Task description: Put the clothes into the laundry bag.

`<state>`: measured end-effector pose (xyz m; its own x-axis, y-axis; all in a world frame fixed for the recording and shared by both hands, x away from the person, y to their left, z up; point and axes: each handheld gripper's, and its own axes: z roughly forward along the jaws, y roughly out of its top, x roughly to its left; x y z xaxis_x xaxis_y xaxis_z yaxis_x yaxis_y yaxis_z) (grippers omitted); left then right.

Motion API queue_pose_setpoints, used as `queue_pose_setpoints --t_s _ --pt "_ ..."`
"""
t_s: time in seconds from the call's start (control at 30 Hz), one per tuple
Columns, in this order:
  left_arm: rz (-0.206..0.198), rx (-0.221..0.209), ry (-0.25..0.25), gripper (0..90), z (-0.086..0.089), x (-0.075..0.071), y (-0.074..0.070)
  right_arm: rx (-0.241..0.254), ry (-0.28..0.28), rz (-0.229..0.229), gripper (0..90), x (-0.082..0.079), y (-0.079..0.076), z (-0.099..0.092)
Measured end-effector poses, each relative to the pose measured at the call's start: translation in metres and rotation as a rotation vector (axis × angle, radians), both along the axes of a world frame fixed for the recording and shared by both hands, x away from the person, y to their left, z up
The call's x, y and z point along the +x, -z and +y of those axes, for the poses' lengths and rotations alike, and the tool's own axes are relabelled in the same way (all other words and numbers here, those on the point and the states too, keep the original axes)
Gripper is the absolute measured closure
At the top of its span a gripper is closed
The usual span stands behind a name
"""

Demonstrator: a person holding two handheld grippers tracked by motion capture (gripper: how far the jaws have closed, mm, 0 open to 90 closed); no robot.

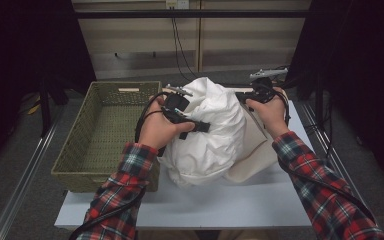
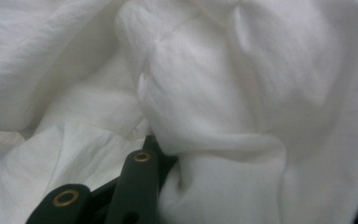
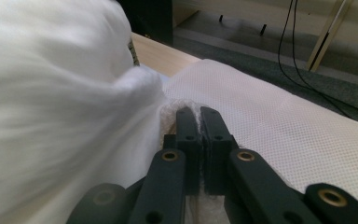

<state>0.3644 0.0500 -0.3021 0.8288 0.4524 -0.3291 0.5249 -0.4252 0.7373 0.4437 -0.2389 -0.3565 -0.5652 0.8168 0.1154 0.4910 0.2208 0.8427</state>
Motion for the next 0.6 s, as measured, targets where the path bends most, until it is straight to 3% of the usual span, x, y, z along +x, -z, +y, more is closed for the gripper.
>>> queue_pose_setpoints --t_s 0.13,0.2,0.3,0.4,0.47,0.5,0.53,0.6 --pt "0.011 -0.045 0.054 69.4 -0.007 -0.006 -0.008 0.015 -0.007 0.012 87.9 0.003 0.008 0.002" --pt "0.046 -0.071 0.086 69.4 -0.013 -0.008 -0.004 0.016 -0.009 0.013 87.9 0.004 0.009 0.003" --pt "0.068 -0.057 0.098 69.3 -0.023 -0.009 0.007 0.011 -0.016 0.017 87.9 0.004 0.007 0.004" --pt "0.074 -0.004 0.087 69.3 -0.032 -0.006 0.028 0.031 -0.020 0.016 88.0 0.002 0.002 0.003" --pt "0.065 0.009 0.072 69.3 -0.033 -0.004 0.034 0.026 -0.025 0.015 88.0 0.001 0.001 0.002" --pt "0.063 0.037 0.063 69.2 -0.034 -0.002 0.039 0.031 -0.022 0.010 88.0 0.000 -0.002 0.002" --pt "0.075 0.049 0.029 69.2 -0.035 0.000 0.045 0.039 -0.021 0.009 88.1 -0.001 -0.004 0.002" --pt "0.053 0.103 -0.019 69.3 -0.035 0.006 0.053 0.053 -0.035 -0.003 88.0 -0.004 -0.013 0.002"
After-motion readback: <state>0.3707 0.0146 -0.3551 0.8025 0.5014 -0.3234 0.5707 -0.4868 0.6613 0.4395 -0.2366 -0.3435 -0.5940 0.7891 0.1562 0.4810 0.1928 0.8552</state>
